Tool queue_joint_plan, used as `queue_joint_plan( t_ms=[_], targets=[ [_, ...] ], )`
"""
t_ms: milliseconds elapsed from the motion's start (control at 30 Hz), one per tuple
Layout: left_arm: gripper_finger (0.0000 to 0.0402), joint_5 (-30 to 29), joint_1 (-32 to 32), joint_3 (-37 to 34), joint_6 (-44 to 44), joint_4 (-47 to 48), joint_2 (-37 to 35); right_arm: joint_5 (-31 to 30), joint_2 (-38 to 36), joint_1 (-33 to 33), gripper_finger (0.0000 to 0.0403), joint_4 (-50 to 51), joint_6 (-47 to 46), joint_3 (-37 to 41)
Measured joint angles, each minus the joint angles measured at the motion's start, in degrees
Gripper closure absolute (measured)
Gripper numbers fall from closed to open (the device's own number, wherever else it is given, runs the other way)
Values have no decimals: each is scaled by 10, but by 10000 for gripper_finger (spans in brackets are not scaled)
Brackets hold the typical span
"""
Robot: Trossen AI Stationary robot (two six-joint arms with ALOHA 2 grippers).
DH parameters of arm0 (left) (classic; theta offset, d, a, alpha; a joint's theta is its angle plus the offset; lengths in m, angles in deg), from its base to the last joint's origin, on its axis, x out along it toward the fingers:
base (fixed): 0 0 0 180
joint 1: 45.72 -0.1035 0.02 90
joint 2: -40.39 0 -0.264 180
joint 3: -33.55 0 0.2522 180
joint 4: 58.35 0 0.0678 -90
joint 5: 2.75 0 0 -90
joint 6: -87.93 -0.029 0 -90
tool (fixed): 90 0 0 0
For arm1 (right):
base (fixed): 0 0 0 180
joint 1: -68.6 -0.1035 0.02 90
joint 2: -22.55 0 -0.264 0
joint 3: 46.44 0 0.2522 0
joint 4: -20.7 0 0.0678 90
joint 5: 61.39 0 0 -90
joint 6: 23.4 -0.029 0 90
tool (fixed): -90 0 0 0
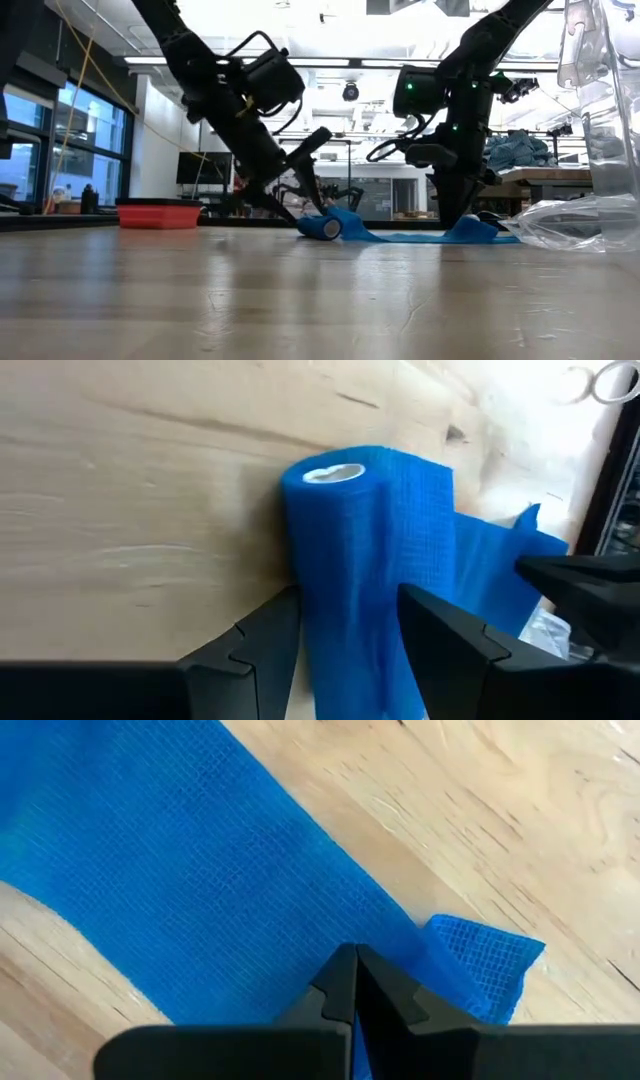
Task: Roll bandage
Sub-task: Roll the blue bandage
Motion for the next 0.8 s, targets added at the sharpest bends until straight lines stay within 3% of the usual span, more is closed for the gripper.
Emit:
queue_joint_plan(
  t_ms=[333, 433, 600, 800],
  targets=[
    [244, 11, -2, 2, 31, -32, 32, 11, 0, 0, 403, 0, 0, 0],
    [279, 10, -2, 2, 18, -31, 31, 11, 0, 0, 403, 0, 0, 0],
    [383, 15, -4, 2, -7, -29, 29, 11, 0, 0, 403, 7, 0, 0],
    [389, 91, -19, 2, -71, 2, 20, 11, 0, 0, 403, 17, 5, 0]
  ],
)
